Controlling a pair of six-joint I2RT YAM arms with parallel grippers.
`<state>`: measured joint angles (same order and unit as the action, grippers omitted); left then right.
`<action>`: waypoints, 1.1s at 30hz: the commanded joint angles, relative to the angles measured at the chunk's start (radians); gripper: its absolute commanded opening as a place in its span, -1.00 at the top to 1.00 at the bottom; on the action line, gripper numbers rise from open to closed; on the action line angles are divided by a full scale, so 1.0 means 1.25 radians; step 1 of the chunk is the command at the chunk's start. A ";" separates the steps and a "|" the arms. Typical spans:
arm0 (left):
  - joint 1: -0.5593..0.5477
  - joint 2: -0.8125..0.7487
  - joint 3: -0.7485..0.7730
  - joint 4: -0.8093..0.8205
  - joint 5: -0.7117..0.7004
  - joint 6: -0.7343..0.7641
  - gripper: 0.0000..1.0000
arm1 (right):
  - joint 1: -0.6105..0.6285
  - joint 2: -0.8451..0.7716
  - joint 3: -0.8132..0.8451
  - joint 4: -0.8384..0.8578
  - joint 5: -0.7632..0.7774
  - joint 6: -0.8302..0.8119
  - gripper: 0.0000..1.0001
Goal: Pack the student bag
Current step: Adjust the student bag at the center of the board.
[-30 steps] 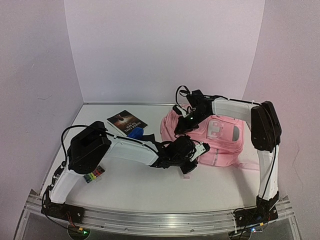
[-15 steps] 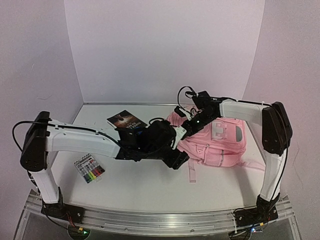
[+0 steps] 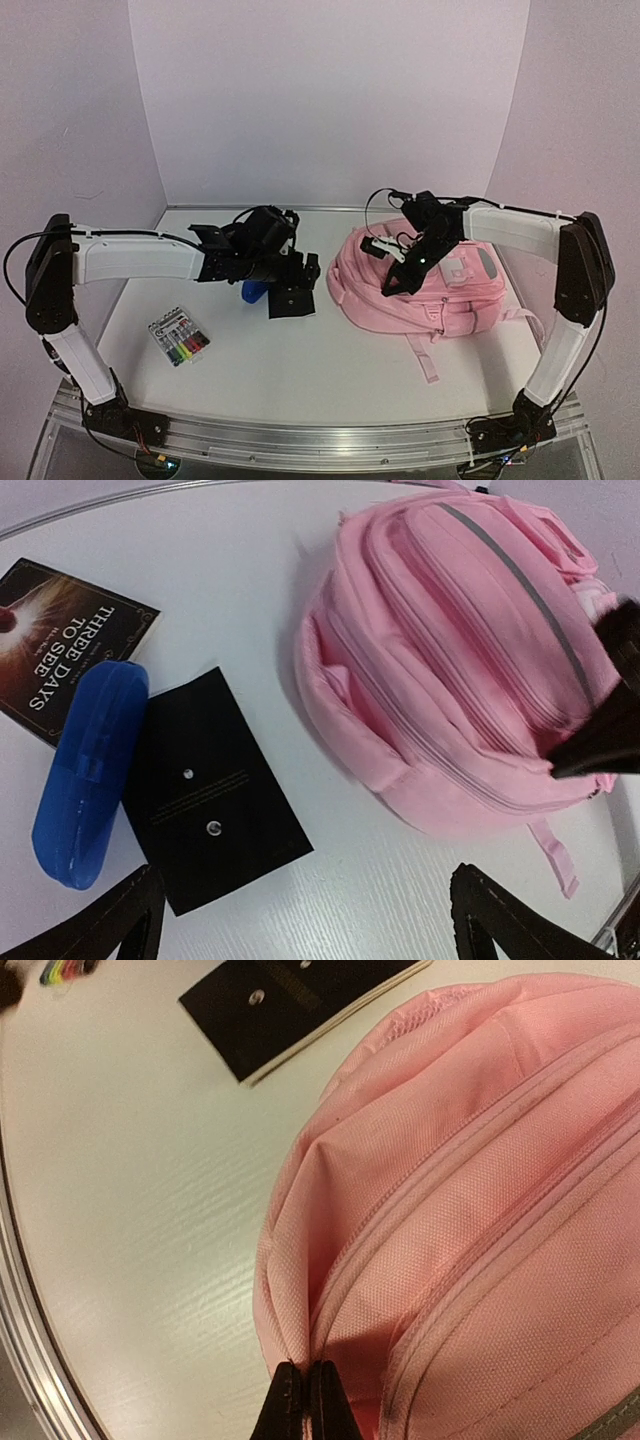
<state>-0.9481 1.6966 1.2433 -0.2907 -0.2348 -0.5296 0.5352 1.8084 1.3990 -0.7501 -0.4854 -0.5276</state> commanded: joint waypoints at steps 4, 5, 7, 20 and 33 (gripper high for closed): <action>0.067 0.168 0.235 -0.121 0.105 0.013 -0.99 | 0.005 -0.111 -0.053 -0.132 0.095 -0.174 0.81; 0.073 0.200 0.277 -0.140 0.123 0.018 -0.99 | 0.004 -0.118 -0.043 -0.145 0.101 -0.161 0.68; 0.081 0.247 0.339 -0.152 0.159 0.025 -0.99 | 0.002 -0.137 -0.017 -0.173 0.105 -0.128 0.38; 0.088 0.298 0.389 -0.063 0.343 0.068 -0.94 | -0.267 -0.263 -0.014 -0.340 0.043 0.015 -0.27; 0.087 0.421 0.518 -0.128 0.418 0.144 -0.88 | -0.422 -0.192 -0.127 -0.248 0.103 -0.012 -0.22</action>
<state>-0.8410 2.1740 1.8111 -0.4456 0.1973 -0.3894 0.0083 1.5073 1.2144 -1.1333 -0.3557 -0.5243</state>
